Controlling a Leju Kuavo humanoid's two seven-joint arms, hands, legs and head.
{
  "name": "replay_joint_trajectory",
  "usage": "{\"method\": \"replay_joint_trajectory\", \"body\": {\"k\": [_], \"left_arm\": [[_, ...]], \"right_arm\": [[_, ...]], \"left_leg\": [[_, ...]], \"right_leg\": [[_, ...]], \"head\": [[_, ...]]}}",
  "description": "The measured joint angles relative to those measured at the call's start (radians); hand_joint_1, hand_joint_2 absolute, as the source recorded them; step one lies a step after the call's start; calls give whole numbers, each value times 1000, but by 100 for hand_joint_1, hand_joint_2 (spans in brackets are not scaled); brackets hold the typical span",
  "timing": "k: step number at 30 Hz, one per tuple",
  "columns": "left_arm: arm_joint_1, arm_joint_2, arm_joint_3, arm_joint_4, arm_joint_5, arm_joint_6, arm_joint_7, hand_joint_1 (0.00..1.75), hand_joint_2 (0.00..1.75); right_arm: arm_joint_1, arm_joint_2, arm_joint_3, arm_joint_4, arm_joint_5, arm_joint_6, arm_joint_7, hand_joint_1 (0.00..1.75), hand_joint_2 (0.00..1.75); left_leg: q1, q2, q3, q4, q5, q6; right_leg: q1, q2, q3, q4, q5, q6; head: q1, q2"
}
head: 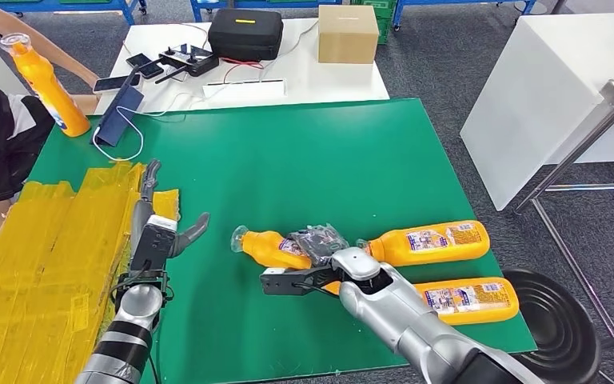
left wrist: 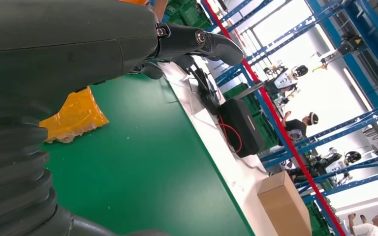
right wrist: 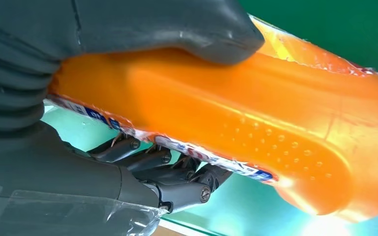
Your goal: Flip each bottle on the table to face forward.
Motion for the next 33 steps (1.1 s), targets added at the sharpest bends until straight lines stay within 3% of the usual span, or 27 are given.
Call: {"method": "replay_joint_trajectory", "body": {"k": [7, 11, 14, 24, 33], "left_arm": [[-4, 0, -10, 13, 1, -1, 0, 0, 175], [-3, 0, -13, 17, 7, 1, -2, 0, 175], [-2, 0, -13, 17, 12, 4, -3, 0, 175], [-2, 0, -13, 17, 14, 5, -13, 0, 175], [-13, -5, -13, 33, 16, 5, -27, 0, 175]], "right_arm": [[-19, -10, 20, 8, 0, 3, 11, 154, 175], [-33, -19, 50, 9, 24, -3, 17, 172, 175], [-36, -17, 91, 11, 81, -32, 30, 175, 175], [-47, 23, 199, 61, 152, -99, 15, 175, 175], [-49, 81, 262, 122, 180, -181, -78, 175, 175]], "left_leg": [[0, 0, -1, 0, 0, 0], [0, 0, -1, 0, 0, 0], [0, 0, -1, 0, 0, 0], [0, 3, 1, 0, -1, -1], [1, 5, 3, 0, -1, -1]], "right_leg": [[0, 0, -1, 0, 0, 0], [0, 0, 0, 0, 0, 0], [0, 0, 0, 0, 0, 0], [0, 1, 0, 0, 0, 0], [1, 3, 0, 0, 0, 0]], "head": [[0, 0], [0, 0], [0, 0], [0, 0], [0, 0]]}}
